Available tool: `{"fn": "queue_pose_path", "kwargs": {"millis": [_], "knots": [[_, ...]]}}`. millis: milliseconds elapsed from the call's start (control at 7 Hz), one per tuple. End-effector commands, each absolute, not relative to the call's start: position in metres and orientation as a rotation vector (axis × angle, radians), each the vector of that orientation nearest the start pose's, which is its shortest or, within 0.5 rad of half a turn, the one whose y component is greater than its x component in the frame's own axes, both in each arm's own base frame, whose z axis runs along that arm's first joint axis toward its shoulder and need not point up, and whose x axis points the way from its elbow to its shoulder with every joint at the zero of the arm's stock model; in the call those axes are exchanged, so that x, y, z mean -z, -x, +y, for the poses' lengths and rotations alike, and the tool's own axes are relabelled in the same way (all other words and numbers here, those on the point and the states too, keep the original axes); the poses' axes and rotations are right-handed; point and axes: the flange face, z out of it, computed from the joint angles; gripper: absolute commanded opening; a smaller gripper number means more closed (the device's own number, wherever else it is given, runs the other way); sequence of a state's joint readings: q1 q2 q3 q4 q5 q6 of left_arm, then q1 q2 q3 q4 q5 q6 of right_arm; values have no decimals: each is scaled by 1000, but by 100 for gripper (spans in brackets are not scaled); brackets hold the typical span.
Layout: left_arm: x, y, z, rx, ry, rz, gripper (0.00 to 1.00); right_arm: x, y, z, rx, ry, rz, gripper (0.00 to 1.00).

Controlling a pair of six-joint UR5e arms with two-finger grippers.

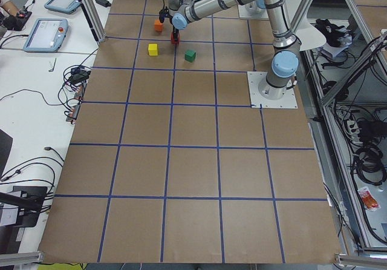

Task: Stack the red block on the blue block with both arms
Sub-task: 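Set the red cube down near the yellow cube and open the left gripper, then move the right gripper over the red cube while the left gripper withdraws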

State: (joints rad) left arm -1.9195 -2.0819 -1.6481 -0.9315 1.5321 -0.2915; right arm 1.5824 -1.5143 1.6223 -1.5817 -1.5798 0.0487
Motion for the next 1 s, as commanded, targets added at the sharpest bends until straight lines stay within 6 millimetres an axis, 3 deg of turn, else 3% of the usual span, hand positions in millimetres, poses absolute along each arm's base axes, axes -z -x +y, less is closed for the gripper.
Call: {"fn": "queue_pose_path", "kwargs": {"millis": [0, 143, 286, 429, 571, 857], "knots": [[-284, 280, -564, 35, -154, 3186, 100, -433, -140, -507, -140, -48, 3150, 100], [-314, 239, -563, -14, -161, 3174, 100, -428, -143, -519, -51, -36, 3151, 100], [-343, 192, -564, -2, -197, 3171, 100, -407, -152, -533, -70, -27, 3144, 100], [-381, 150, -564, 100, -134, 3174, 100, -391, -182, -548, 14, 14, 3106, 100], [-413, 127, -553, 163, -184, 3158, 100, -368, -217, -565, 130, 17, 3092, 100], [-471, 123, -517, 106, -164, 3163, 100, -316, -271, -578, 127, -37, 3081, 100]]}}
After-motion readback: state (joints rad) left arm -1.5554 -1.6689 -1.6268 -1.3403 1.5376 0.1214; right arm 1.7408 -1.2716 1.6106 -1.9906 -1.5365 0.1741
